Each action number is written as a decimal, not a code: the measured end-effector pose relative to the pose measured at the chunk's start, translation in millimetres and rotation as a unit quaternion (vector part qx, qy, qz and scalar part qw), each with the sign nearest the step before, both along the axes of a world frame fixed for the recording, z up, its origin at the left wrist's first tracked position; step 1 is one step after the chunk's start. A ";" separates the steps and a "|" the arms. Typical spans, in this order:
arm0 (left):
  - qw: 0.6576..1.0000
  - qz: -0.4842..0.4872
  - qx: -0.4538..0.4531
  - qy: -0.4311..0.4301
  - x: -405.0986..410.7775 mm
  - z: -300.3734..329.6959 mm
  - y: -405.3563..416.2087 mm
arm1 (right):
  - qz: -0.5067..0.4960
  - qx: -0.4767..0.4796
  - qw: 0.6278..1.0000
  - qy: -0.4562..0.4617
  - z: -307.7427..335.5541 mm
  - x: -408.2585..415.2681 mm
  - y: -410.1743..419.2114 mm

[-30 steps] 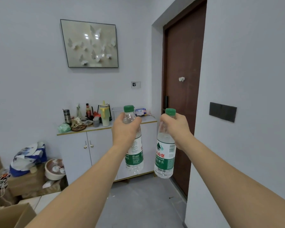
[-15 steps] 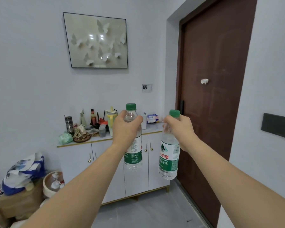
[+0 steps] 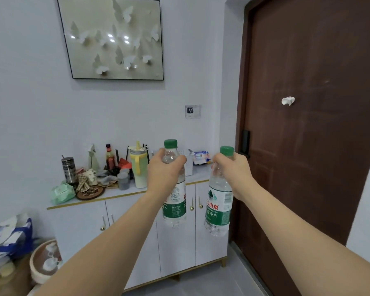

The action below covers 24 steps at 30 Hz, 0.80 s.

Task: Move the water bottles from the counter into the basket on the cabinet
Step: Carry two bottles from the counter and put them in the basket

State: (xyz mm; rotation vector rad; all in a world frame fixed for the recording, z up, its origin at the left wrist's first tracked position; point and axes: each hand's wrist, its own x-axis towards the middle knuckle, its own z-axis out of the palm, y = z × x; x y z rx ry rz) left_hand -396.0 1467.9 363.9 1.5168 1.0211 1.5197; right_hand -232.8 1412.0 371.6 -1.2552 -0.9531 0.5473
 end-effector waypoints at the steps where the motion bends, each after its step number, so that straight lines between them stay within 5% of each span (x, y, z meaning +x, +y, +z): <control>1: 1.000 -0.001 -0.004 0.003 7.0 1.9 13.6 | 0.001 0.001 1.000 -0.002 1.0 7.9 16.9; 24: 0.998 -0.029 0.056 0.000 111.4 21.0 342.0 | 0.008 -0.002 1.000 0.011 5.2 111.4 361.8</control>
